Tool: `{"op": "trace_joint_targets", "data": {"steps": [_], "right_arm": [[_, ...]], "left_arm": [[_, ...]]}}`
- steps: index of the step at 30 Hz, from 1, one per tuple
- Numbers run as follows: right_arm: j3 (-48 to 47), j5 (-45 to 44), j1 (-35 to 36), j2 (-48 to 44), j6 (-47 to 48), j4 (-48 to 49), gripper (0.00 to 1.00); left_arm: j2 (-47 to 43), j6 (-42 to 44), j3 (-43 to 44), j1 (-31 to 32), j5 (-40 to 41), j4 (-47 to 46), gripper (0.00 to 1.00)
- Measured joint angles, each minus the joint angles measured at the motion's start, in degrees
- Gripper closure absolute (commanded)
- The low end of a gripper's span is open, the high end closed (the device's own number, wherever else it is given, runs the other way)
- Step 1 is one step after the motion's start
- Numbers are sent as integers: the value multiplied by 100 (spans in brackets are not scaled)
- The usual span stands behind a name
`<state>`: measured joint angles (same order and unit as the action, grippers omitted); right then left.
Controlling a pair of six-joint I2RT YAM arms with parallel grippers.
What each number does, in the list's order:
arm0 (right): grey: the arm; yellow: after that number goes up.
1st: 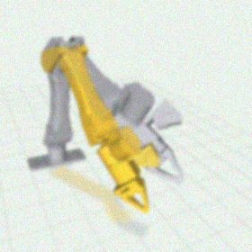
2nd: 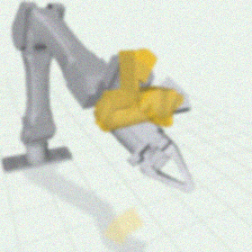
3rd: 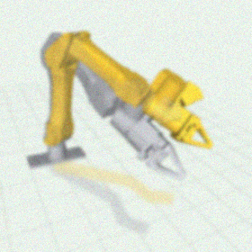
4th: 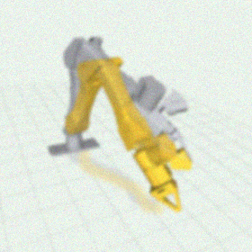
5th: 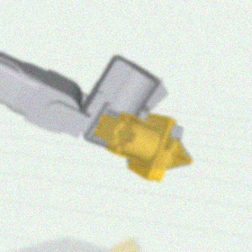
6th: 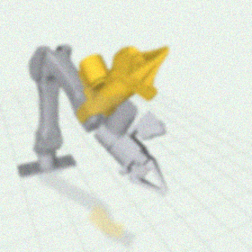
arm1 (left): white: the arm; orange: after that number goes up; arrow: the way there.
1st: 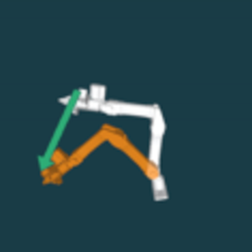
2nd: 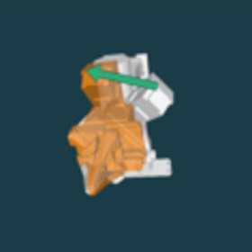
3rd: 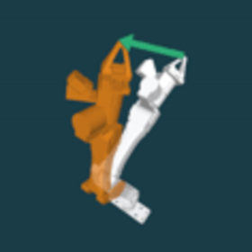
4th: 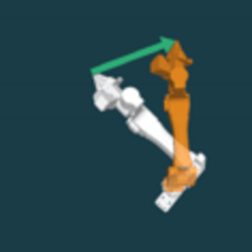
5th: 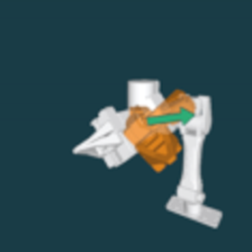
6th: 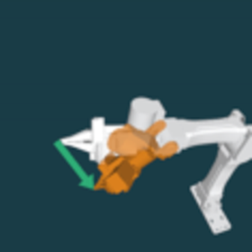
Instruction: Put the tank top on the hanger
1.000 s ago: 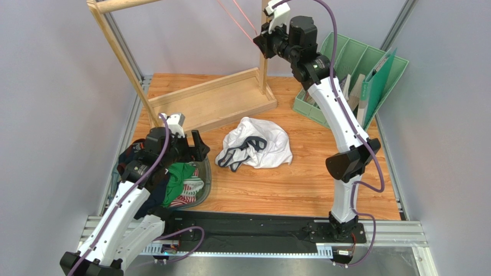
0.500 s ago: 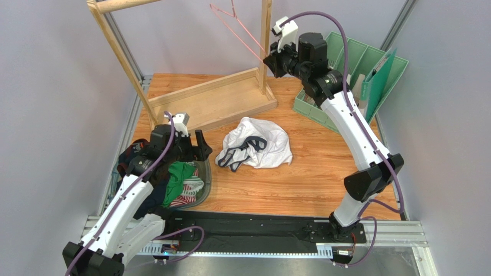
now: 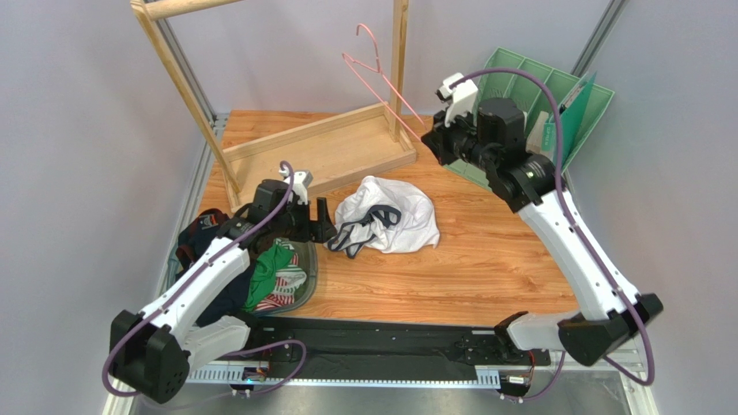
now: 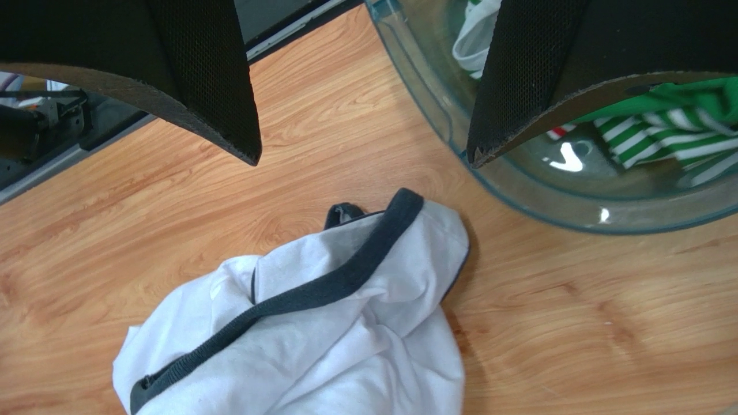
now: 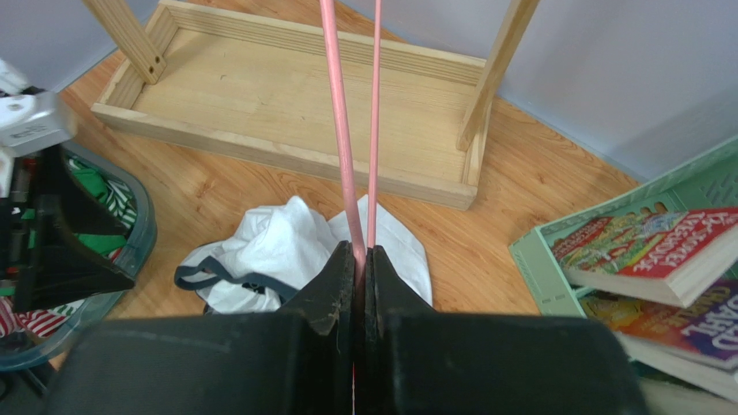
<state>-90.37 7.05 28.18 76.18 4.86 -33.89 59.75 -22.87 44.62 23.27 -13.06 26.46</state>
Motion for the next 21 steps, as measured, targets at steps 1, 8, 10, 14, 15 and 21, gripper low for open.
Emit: {"op": "trace_joint_targets", "data": {"steps": [1,8,10,14,15,21], "right_arm": [[107,-33,2,-177,-26,-72,100],[688,-258,4,-1316,-356,-671,100],[809,-289,4,-1523,-463,-835,100],[894,-361,4,-1749,-595,-1217,100],[894,-380,4,-1781,-610,-1309,100],[658,-507,9,-1853,-608,-1943,100]], "left_arm": [[144,-13,0,85,-11,-74,9],[1290,-37,229,575,-9,-525,12],[1622,-17,387,651,17,-616,14],[1954,-7,481,667,304,-660,19],[2009,-7,481,667,378,-654,22],[2225,-39,474,667,623,-688,38]]}}
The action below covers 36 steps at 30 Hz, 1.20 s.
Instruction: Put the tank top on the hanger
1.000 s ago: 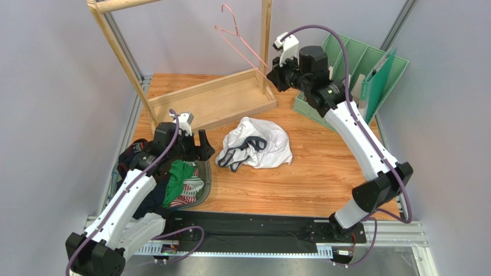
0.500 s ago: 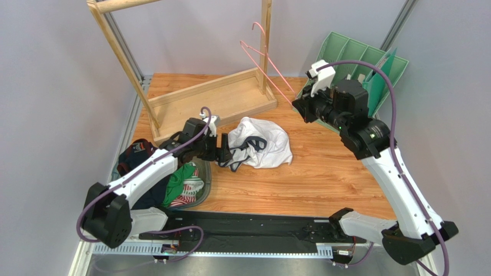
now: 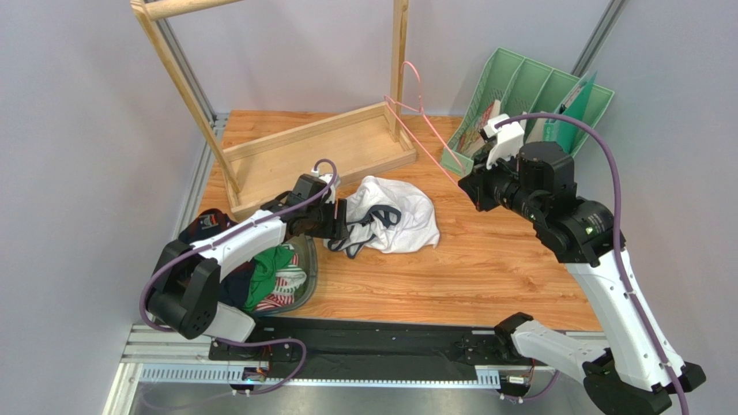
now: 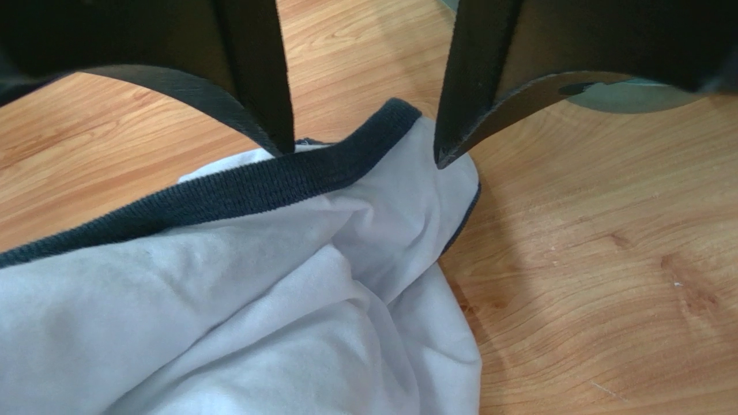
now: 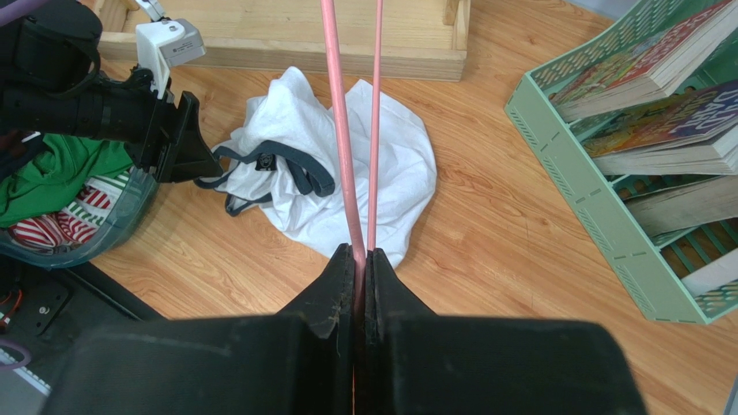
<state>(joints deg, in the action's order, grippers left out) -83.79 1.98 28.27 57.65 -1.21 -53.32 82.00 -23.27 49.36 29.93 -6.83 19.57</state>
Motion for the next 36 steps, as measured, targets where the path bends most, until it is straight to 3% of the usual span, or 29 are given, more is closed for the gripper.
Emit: {"op": "trace_joint_targets", "data": {"steps": [2,7,9,10,21,28,36], "right_arm": [[-160,-2,0,0,15,-186,100],[-450,2,4,-20,22,-431,100],[-522,2,4,-20,26,-509,100],[-575,7,4,-4,35,-579,100],[-1189,527,4,74,240,-1034,100],[-1152,848,4,57,256,-1078,100],[-1036,1528,7,-39,251,-1287,100]], "left_arm": [[66,-22,-22,-2,20,-55,48],[195,-87,-160,0,-17,-295,58],[254,-90,-186,4,-17,-345,95],[302,-74,-199,2,-13,-361,100],[262,-2,131,-48,164,42,100],[-319,133,826,-485,70,444,100],[-387,393,1360,-951,-232,1034,100]]}}
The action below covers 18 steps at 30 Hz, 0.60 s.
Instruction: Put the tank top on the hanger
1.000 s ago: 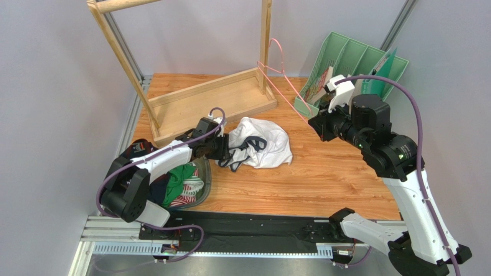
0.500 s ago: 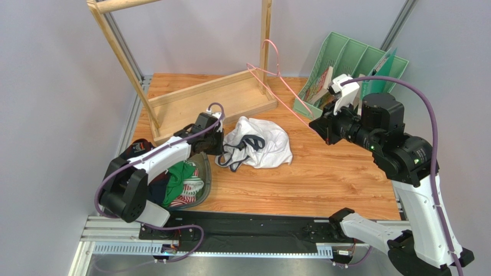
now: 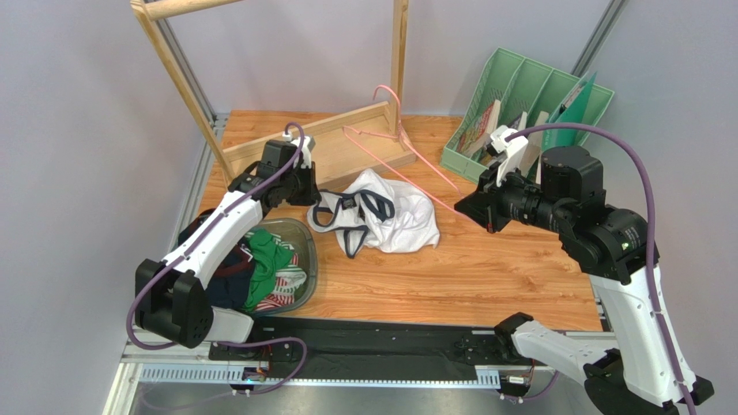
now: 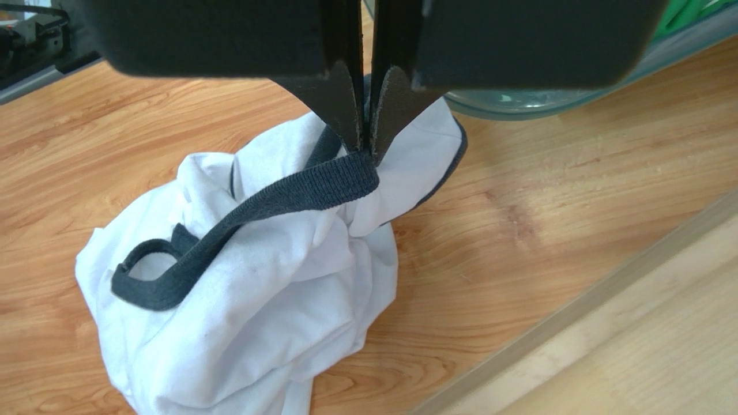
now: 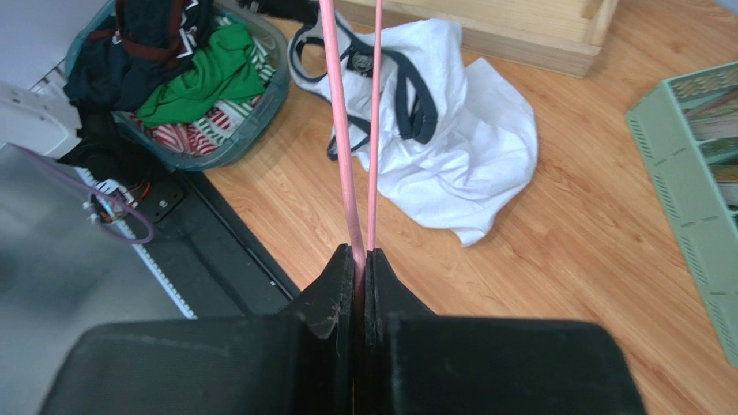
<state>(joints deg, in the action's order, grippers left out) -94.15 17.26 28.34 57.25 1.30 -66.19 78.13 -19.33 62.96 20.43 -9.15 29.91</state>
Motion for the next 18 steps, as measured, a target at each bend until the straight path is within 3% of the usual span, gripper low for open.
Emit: {"op": "trace_joint_targets", "data": {"steps": [8,18], "right_arm": [[750,758,166,-177,-151,-79,100],[1377,984,507,-157,-341,214,100]], "left_arm": [[267,420,839,-280,-83,466,100],[289,660,1226,-442,-125,859,100]]}}
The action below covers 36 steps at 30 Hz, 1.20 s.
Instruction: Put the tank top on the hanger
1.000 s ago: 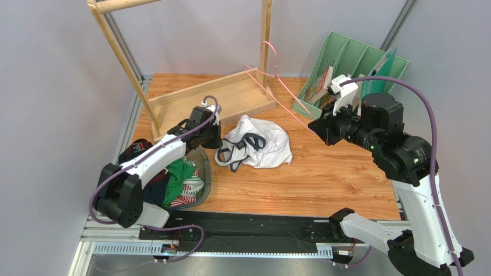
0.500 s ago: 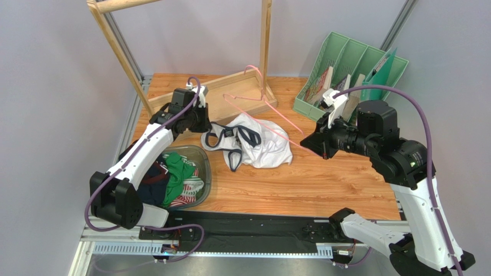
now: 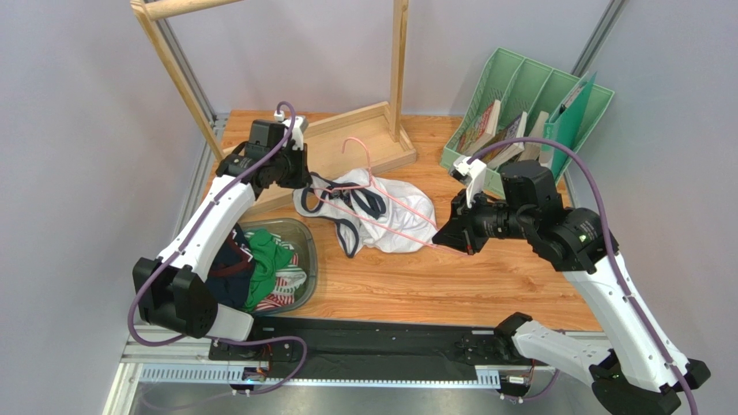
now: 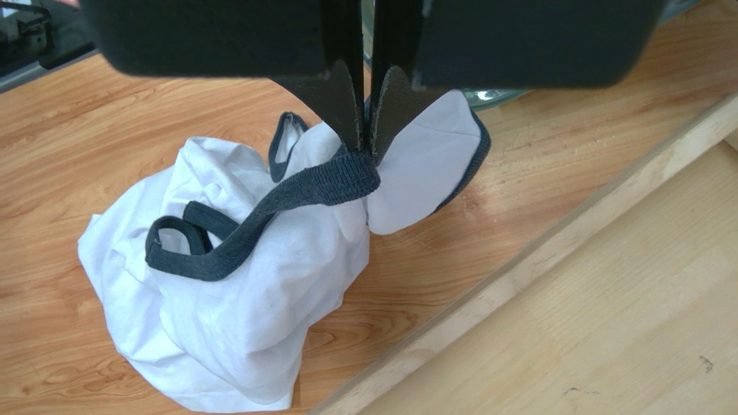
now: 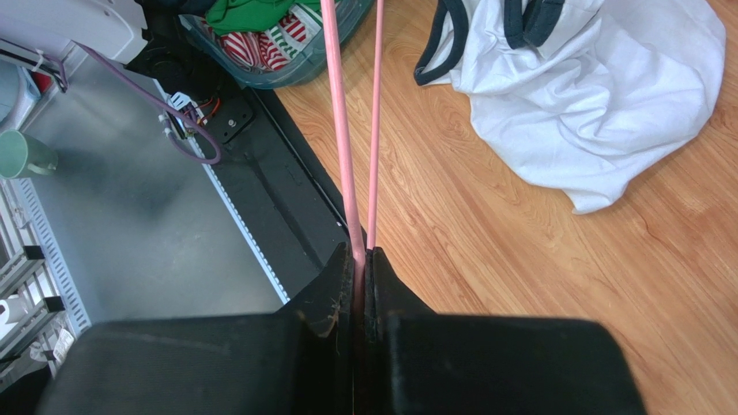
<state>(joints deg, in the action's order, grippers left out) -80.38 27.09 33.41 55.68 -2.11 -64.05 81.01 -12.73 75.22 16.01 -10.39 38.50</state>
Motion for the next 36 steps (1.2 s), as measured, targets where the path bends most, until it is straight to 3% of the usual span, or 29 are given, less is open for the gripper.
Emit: {"op": "trace_joint_targets", "data": {"steps": [23,36], "right_arm": [[195,-192,15,555,431,809,100],[1025,-50,17,409,9,1853,100]], "left_arm": [[-599,101,468,0,-868,564,100],[-638,31,750,2,-1685,426,100]]}}
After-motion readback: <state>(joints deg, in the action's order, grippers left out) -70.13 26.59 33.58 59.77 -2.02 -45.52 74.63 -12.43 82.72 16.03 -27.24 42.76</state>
